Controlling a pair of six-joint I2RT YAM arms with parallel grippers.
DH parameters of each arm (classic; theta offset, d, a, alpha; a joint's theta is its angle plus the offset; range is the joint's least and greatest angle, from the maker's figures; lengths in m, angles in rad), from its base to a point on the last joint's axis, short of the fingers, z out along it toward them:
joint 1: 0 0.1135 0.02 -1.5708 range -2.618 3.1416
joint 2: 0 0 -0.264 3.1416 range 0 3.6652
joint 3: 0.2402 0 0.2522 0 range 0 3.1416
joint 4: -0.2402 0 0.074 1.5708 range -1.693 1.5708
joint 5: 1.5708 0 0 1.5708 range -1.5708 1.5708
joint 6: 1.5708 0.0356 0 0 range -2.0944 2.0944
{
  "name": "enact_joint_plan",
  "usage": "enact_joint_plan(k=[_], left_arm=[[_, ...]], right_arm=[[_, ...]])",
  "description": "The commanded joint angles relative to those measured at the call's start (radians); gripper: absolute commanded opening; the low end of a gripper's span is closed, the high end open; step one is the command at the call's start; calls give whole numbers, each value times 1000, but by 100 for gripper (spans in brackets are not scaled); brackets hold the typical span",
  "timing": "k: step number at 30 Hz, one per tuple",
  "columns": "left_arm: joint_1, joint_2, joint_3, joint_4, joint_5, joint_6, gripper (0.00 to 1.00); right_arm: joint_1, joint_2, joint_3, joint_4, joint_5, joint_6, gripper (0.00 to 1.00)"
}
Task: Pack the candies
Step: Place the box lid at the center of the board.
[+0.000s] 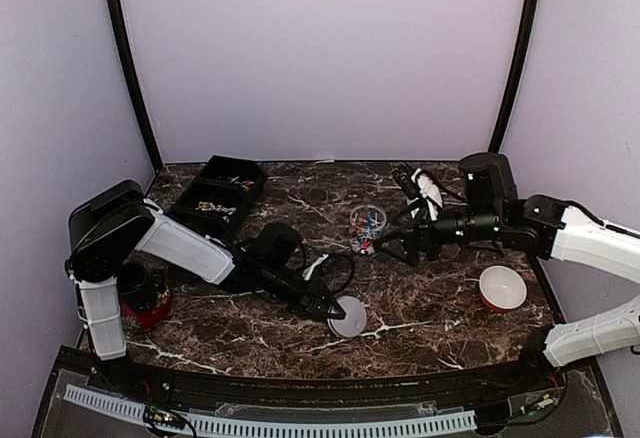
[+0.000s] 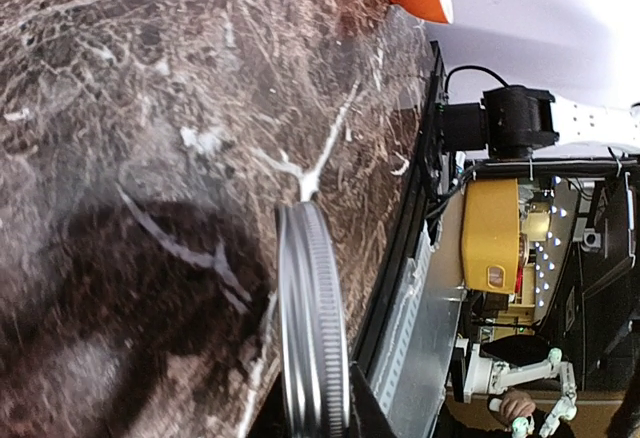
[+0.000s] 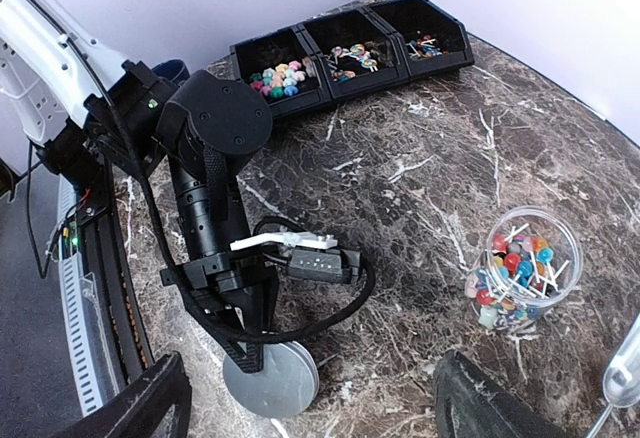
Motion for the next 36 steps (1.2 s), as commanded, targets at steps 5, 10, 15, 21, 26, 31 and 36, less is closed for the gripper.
enact_joint_plan(k=[5, 10, 15, 21, 26, 31, 36], left_arm=[[8, 26, 55, -10, -16, -22, 34], [9, 7, 57, -52, -45, 7, 57], [16, -51, 71, -162, -140, 78, 81], [27, -138, 94, -312, -278, 172, 99], [42, -233, 114, -420, -386, 241, 99], [50, -364, 151, -573, -558, 322, 99], [57, -525, 128, -632, -721, 380, 99]], right_arm=[[1, 3, -11, 18, 210, 39, 87], [-17, 77, 34, 27, 308, 101, 90], [-92, 155, 73, 72, 318, 178, 92], [-200, 266, 99, 179, 231, 251, 93], [-214, 407, 196, 188, 216, 250, 93], [-223, 540, 276, 190, 238, 261, 93], [-237, 642, 323, 235, 180, 300, 94]])
